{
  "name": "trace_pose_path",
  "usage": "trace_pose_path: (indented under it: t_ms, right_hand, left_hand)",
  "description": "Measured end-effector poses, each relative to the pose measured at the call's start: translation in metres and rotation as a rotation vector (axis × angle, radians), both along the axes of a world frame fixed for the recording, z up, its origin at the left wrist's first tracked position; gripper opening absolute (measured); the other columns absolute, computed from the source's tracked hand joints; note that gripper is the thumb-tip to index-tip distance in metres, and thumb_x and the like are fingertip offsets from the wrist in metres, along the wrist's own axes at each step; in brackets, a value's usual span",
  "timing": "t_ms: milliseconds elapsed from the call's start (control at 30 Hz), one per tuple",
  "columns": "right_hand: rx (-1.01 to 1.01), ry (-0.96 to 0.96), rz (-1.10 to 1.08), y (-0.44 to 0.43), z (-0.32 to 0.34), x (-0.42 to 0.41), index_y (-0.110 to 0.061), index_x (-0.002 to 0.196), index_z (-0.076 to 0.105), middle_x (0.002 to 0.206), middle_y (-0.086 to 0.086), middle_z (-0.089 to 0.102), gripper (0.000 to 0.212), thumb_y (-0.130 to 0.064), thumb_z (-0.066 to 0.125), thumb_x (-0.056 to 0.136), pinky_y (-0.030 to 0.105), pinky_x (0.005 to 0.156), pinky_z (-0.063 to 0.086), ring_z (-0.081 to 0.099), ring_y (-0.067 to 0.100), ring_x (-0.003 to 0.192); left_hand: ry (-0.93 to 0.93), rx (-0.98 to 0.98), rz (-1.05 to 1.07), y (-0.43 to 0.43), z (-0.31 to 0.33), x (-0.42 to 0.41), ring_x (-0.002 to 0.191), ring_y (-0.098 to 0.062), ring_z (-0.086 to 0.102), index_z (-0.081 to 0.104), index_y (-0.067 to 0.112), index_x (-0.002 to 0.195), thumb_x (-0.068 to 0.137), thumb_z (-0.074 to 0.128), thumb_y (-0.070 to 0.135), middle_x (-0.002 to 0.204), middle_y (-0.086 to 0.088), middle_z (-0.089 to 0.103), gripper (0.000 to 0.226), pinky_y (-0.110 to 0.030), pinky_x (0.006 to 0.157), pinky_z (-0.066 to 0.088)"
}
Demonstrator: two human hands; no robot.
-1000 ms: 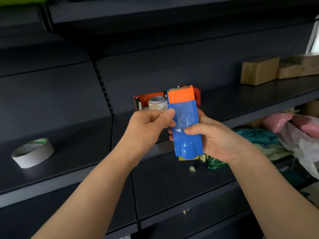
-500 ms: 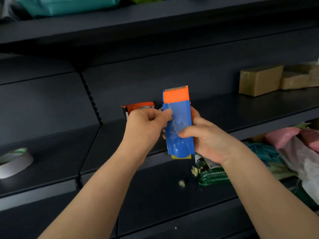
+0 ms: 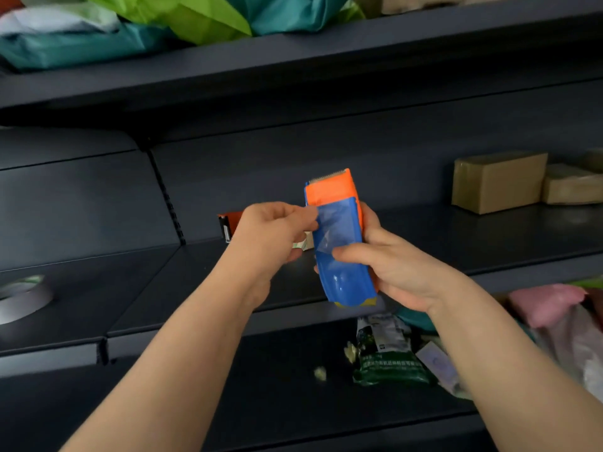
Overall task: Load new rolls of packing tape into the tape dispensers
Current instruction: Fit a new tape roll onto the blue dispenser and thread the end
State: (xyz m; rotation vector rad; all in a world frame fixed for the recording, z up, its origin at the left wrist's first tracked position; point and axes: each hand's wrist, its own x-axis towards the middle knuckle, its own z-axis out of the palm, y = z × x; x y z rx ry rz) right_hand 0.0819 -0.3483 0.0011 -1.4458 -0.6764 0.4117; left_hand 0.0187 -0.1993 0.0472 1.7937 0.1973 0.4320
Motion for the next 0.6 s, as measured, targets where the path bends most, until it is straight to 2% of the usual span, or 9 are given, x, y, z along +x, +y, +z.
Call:
trace_pose_path:
  t_ms: [100,200,333,500,600]
  right_hand:
    - [0.003,0.021,0.045,-0.008,0.001,0.004,-0.039,0.138,0.031,0.130,0.005,0.060,0.071,-0.018,0.065,0.079,0.041,0.098,0.051,0.064,0.024,0.115]
    - [-0.020,-0.002,0.068,-0.011,0.000,0.007,-0.039,0.142,0.027,0.132,0.005,0.059,0.069,-0.008,0.060,0.091,0.041,0.100,0.049,0.062,0.024,0.118]
    - [-0.007,-0.021,0.087,-0.011,0.001,0.009,-0.040,0.141,0.028,0.130,0.006,0.060,0.078,-0.015,0.061,0.075,0.040,0.099,0.050,0.063,0.024,0.116]
    - [-0.005,-0.038,0.093,-0.011,0.001,0.011,-0.042,0.138,0.029,0.131,0.005,0.060,0.077,-0.016,0.061,0.073,0.047,0.102,0.048,0.062,0.025,0.117]
    - [0.010,-0.040,0.094,-0.012,-0.001,0.012,-0.041,0.140,0.030,0.131,0.005,0.060,0.079,-0.016,0.064,0.073,0.047,0.100,0.049,0.063,0.025,0.116]
  left_hand:
    - [0.043,-0.009,0.017,-0.007,0.001,-0.003,0.059,-0.007,0.057,0.065,0.012,0.091,0.097,0.056,0.028,0.068,0.004,0.071,0.019,-0.027,0.070,0.053]
    - [0.094,0.039,-0.043,-0.013,-0.001,-0.009,0.058,-0.007,0.056,0.067,0.013,0.090,0.094,0.060,0.032,0.066,0.003,0.072,0.021,-0.022,0.063,0.051]
    - [0.079,-0.049,-0.062,-0.014,0.000,-0.012,0.060,-0.007,0.049,0.071,0.010,0.090,0.088,0.068,0.018,0.075,0.002,0.069,0.009,-0.020,0.059,0.040]
    - [0.107,-0.069,-0.116,-0.014,0.002,-0.012,0.062,-0.009,0.046,0.074,0.013,0.086,0.087,0.068,0.016,0.084,-0.006,0.060,0.007,-0.022,0.059,0.040]
    - [0.116,-0.077,-0.114,-0.013,0.003,-0.011,0.063,-0.008,0.050,0.073,0.014,0.082,0.088,0.067,0.015,0.078,-0.001,0.064,0.009,-0.022,0.062,0.044]
